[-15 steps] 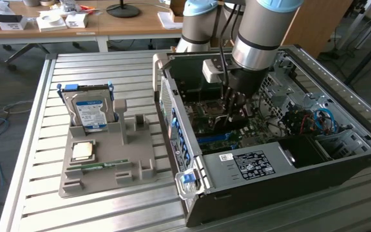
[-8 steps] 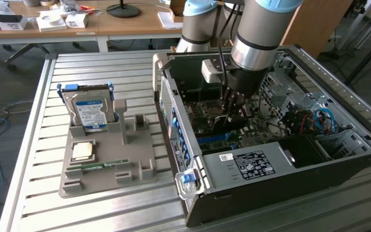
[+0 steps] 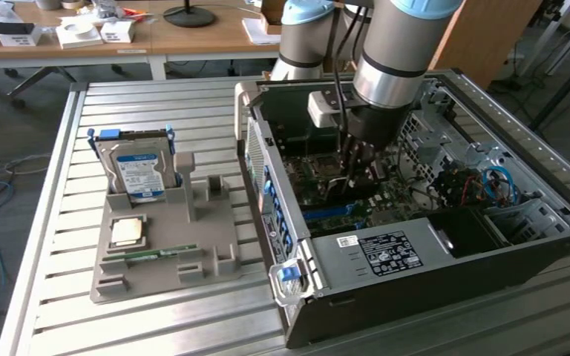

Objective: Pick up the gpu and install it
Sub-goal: 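Insert the gpu into the slot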

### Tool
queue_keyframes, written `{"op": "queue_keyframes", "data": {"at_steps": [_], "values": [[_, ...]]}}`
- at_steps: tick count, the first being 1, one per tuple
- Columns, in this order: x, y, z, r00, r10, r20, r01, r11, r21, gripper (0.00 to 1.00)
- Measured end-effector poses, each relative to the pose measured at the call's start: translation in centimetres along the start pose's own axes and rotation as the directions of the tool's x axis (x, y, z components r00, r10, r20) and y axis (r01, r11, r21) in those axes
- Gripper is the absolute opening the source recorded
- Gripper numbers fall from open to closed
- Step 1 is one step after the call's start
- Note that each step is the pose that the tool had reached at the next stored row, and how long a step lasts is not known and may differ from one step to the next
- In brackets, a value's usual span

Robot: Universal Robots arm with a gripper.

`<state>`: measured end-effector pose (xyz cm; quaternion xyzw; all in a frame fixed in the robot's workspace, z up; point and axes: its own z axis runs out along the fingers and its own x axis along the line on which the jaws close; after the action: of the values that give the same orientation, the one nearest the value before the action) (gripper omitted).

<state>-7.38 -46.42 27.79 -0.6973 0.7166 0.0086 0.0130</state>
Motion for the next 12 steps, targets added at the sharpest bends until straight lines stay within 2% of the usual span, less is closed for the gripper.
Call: {"op": "queue_keyframes", "data": {"at_steps": [12], "values": [[0.02, 0.31, 0.26, 1.0000, 0.000, 0.0000, 0.000, 1.0000, 0.0000, 0.26]]}}
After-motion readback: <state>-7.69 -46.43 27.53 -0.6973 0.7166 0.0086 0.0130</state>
